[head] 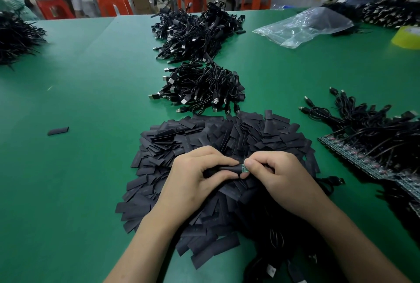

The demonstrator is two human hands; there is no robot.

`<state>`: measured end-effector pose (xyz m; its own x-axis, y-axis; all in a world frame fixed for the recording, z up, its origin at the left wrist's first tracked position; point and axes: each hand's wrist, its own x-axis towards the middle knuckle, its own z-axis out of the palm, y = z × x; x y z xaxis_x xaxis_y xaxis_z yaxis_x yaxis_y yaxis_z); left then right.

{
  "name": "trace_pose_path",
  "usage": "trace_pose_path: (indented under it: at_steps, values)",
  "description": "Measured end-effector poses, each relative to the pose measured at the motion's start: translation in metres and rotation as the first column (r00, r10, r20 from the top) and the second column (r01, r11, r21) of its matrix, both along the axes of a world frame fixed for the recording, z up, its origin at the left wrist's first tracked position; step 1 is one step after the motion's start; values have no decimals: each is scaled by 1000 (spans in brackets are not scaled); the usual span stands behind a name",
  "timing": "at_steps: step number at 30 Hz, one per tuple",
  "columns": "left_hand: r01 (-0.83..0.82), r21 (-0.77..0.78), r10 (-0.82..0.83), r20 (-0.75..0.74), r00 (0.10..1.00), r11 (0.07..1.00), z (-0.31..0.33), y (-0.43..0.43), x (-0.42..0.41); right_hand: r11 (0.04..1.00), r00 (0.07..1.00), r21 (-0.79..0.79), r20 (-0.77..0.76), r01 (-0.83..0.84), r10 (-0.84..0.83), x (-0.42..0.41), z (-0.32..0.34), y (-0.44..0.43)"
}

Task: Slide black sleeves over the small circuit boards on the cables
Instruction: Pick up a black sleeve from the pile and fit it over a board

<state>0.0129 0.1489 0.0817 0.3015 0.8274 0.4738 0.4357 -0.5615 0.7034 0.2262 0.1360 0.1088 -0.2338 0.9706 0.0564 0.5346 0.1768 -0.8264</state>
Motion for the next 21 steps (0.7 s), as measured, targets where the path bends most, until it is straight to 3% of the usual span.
trace_pose_path:
  at_steps: [9, 15, 21]
  values:
    - [19, 13, -19, -26, 999, 1000, 0, -2, 1, 997, 1000, -74, 6, 9, -9, 1, 5, -1]
    - [-12, 16, 12, -18, 1000, 1000, 1, -6, 7, 1000, 1000, -8, 25, -4, 4, -3, 1, -2]
    - [-135, -15, 135, 19, 991, 991, 8, -4, 5, 996, 995, 85, -96, 0, 8, 4, 2, 1]
